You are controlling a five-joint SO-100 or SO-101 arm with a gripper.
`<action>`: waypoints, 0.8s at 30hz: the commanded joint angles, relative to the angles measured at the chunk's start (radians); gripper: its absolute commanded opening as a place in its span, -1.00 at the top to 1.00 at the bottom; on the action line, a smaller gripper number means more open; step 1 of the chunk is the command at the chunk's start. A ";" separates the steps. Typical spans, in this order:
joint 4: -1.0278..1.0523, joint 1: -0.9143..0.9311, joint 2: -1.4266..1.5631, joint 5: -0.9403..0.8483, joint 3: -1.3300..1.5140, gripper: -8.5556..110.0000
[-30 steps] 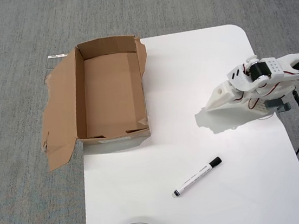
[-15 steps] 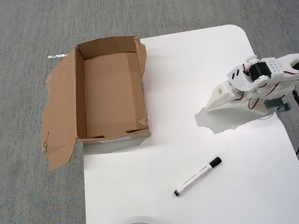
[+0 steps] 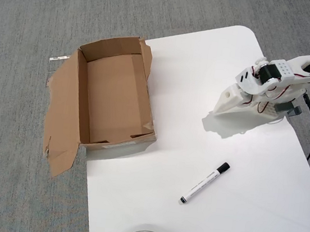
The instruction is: Grasp a pen and put it in the box.
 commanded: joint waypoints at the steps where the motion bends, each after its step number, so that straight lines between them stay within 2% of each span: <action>1: -0.003 -0.004 0.058 0.058 0.027 0.85; 24: -0.003 -0.004 0.058 0.058 0.027 0.85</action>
